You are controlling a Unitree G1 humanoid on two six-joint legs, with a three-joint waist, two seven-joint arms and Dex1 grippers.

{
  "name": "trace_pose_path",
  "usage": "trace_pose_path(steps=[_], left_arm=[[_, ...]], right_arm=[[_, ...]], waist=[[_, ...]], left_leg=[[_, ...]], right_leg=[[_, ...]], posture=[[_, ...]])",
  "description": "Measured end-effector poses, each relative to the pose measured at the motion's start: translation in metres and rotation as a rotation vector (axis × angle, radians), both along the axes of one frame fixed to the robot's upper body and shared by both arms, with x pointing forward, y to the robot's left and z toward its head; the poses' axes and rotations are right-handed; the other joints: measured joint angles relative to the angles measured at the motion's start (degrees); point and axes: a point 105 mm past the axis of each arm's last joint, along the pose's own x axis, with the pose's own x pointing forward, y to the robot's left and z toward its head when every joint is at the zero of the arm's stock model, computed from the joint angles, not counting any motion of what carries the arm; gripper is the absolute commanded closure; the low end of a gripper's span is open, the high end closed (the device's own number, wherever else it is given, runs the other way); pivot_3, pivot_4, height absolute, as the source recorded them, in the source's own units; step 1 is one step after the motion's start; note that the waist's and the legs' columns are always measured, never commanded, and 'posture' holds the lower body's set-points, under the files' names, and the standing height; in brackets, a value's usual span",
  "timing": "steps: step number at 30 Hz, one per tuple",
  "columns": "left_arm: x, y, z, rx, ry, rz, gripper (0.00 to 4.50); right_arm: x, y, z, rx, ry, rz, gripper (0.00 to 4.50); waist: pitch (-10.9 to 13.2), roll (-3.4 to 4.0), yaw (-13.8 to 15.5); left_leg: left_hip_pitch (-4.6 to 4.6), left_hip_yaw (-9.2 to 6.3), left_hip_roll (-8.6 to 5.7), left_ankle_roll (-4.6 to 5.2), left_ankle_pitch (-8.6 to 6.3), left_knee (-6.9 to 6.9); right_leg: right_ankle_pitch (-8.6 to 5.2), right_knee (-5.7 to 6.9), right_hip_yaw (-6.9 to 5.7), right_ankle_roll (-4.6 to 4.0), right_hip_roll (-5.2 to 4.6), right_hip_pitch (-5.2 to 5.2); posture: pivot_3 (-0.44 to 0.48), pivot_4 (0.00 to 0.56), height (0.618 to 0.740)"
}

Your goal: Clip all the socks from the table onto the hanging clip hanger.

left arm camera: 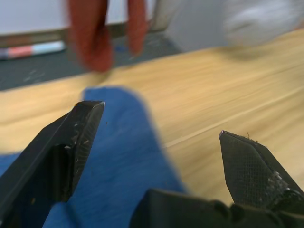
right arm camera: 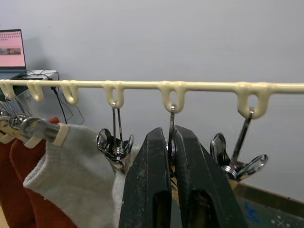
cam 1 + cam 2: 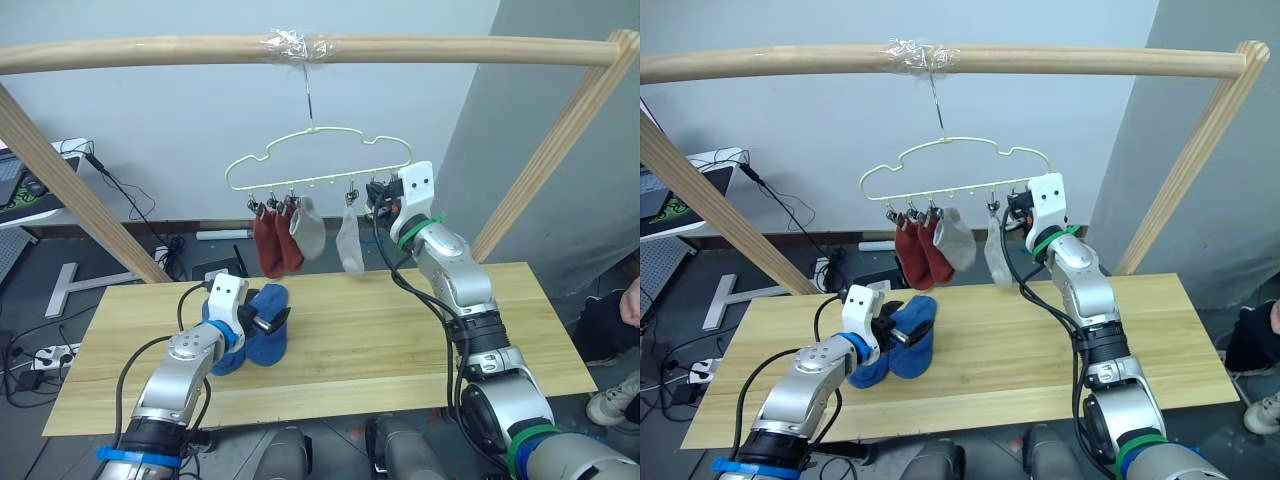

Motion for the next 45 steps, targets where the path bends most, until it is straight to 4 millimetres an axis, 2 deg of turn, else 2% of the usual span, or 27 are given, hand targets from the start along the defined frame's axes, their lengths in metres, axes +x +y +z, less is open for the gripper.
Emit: trace_pose_path(steps=[5, 11, 13, 16, 19, 29, 33, 36, 38, 41, 45], left_arm=[[0.015, 0.000, -0.015, 0.042, 0.019, 0.021, 0.00], [0.021, -0.001, -0.036, 0.055, 0.099, 0.025, 0.00], [0.023, -0.001, -0.037, 0.049, 0.107, 0.025, 0.00], [0.024, 0.000, -0.037, 0.012, 0.118, 0.042, 0.56], [0.023, 0.003, -0.037, -0.019, 0.133, 0.057, 1.46], [0.001, -0.017, -0.043, -0.043, 0.151, -0.058, 4.47], [-0.010, -0.032, -0.043, -0.080, 0.143, -0.116, 4.47], [-0.019, -0.066, -0.030, -0.204, 0.109, -0.195, 4.47], [-0.016, -0.084, -0.004, -0.282, 0.038, -0.248, 4.47], [-0.012, -0.099, 0.031, -0.324, -0.077, -0.318, 4.47], [-0.010, -0.116, 0.058, -0.357, -0.186, -0.361, 4.47]], right_arm=[[-0.001, 0.001, 0.001, 0.001, 0.003, 0.003, 4.50], [-0.001, 0.001, 0.002, -0.003, 0.009, 0.001, 4.50], [-0.002, -0.001, 0.003, -0.006, 0.008, -0.002, 4.50], [-0.002, -0.002, 0.004, -0.008, 0.006, -0.006, 4.50], [-0.003, -0.003, 0.005, -0.007, 0.006, -0.011, 4.50], [-0.002, -0.007, 0.006, -0.005, 0.007, -0.023, 4.50], [-0.001, -0.008, 0.006, -0.007, 0.011, -0.023, 4.50], [-0.002, -0.010, 0.005, 0.010, 0.043, -0.012, 4.50], [-0.003, -0.009, 0.006, 0.030, 0.080, 0.007, 4.50], [-0.006, -0.011, 0.010, 0.061, 0.133, 0.026, 4.50], [-0.010, -0.014, 0.017, 0.110, 0.225, 0.055, 4.50]], waist=[[0.0, -0.01, 0.0], [0.0, -0.02, -0.1], [0.0, -0.02, -0.1], [0.0, -0.02, -0.2], [0.0, -0.02, -0.3], [0.0, -0.01, -0.3], [0.0, -0.01, -0.3], [0.0, -0.02, -0.1], [0.0, -0.02, 0.0], [0.0, -0.02, -0.2], [0.0, -0.02, -0.2]], left_leg=[[0.00, 0.01, -0.02, 0.00, 0.00, 0.00], [-0.01, -0.01, -0.04, 0.00, 0.00, -0.01], [0.00, -0.03, -0.06, 0.00, 0.00, -0.01], [0.03, -0.01, -0.06, 0.00, 0.00, 0.00], [0.04, -0.02, -0.06, 0.00, 0.00, 0.01], [0.07, -0.04, -0.10, 0.01, 0.00, 0.01], [0.06, -0.06, -0.10, 0.01, 0.00, 0.00], [-0.04, -0.14, -0.12, 0.01, 0.00, 0.03], [-0.05, -0.16, -0.11, 0.01, 0.00, 0.04], [0.02, -0.15, -0.10, 0.01, 0.00, 0.02], [0.00, -0.12, -0.11, 0.01, 0.00, 0.03]], right_leg=[[0.01, 0.00, -0.03, 0.00, -0.03, 0.00], [0.01, 0.02, -0.04, 0.01, -0.08, 0.00], [0.01, 0.06, -0.05, 0.01, -0.12, 0.00], [0.01, 0.10, -0.05, 0.01, -0.13, 0.01], [0.01, 0.11, -0.05, 0.02, -0.13, 0.02], [0.01, 0.10, -0.05, 0.02, -0.19, 0.07], [0.01, 0.07, -0.03, 0.02, -0.20, 0.07], [0.01, 0.00, -0.12, 0.01, -0.25, 0.07], [0.01, 0.02, -0.15, 0.02, -0.24, 0.08], [0.00, 0.04, -0.14, 0.02, -0.21, 0.11], [0.00, 0.00, -0.11, 0.03, -0.19, 0.12]], posture=[[0.039, 0.162, 0.740], [0.023, 0.168, 0.740], [0.023, 0.168, 0.740], [0.010, 0.172, 0.740], [0.008, 0.174, 0.740], [0.008, 0.174, 0.740], [0.011, 0.178, 0.740], [0.013, 0.179, 0.740], [0.013, 0.179, 0.740], [0.013, 0.179, 0.740], [0.011, 0.180, 0.740]])
